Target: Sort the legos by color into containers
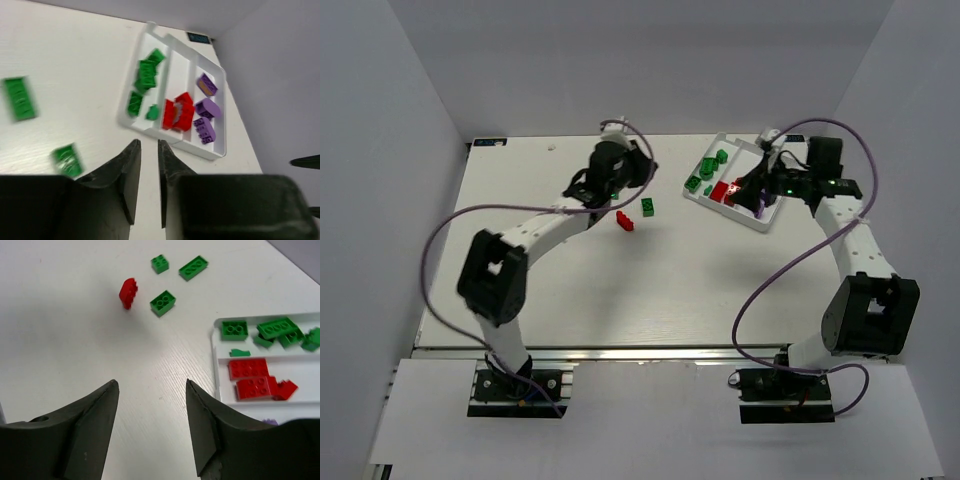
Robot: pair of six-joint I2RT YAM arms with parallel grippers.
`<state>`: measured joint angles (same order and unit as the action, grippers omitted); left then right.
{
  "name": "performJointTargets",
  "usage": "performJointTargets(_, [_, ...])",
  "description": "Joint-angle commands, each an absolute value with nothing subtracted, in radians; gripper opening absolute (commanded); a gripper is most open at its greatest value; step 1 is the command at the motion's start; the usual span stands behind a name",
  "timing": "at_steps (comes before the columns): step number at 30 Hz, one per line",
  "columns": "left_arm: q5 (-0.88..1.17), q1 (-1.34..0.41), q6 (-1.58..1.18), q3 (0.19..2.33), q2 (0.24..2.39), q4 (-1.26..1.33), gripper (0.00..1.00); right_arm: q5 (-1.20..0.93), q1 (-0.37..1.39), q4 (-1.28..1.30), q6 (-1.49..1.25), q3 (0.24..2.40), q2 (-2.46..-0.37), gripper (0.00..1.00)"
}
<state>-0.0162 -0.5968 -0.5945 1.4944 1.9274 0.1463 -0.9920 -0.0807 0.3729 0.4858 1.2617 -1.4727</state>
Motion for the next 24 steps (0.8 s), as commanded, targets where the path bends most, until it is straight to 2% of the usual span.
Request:
performJointTargets(1, [-0.076,-0.525,-0.577,1.263,1.688,0.123,0.34,-0.872,0.064,0.537,0.701,1.331,-1.511,0.61])
performJointTargets(2, [-0.099,-0.511,-0.583,1.212,1.637,0.111,0.45,-0.817,0.133,0.5,0.666,1.33,-1.523,0.6])
performJointTargets(3, [-0.121,-0.494,-0.584,1.124,1.588,0.091,0.61,-0.714,0.164,0.48,0.596,1.335,-1.534,0.58])
performJointTargets(5, [-0.19,-0.476,-0.578,1.047,1.449,0.04,0.73,-0.648,0.246,0.466,0.545,1.376,-1.592,0.57])
performJointTargets(6, [-0.21,-0.471,-0.583,0.981,1.404,0.006,0.85,-0.565,0.274,0.46,0.482,1.394,-1.639,0.57])
performJointTargets(9, [-0.268,-0.456,-0.609,0.899,1.246,-0.072,0.98,-0.401,0.386,0.466,0.419,1.483,-1.748,0.6])
performJointTargets(13, [-0.29,-0.451,-0.659,0.81,1.091,-0.193,0.98,-0.203,0.511,0.486,0.258,1.636,-1.903,0.68])
performJointTargets(16, [-0.336,-0.451,-0.724,0.744,0.971,-0.271,0.98,-0.17,0.598,0.517,0.216,1.753,-2.006,0.73])
performJointTargets(17, [-0.347,-0.451,-0.756,0.709,0.938,-0.285,0.98,-0.155,0.613,0.512,0.194,1.776,-2.028,0.86])
performJointTargets(18, [-0.369,-0.451,-0.771,0.692,0.872,-0.299,0.98,-0.147,0.629,0.514,0.193,1.799,-2.069,0.88])
performJointTargets(24, [-0.419,-0.451,-0.831,0.621,0.706,-0.414,0.98,-0.117,0.686,0.538,0.126,1.979,-2.236,0.87])
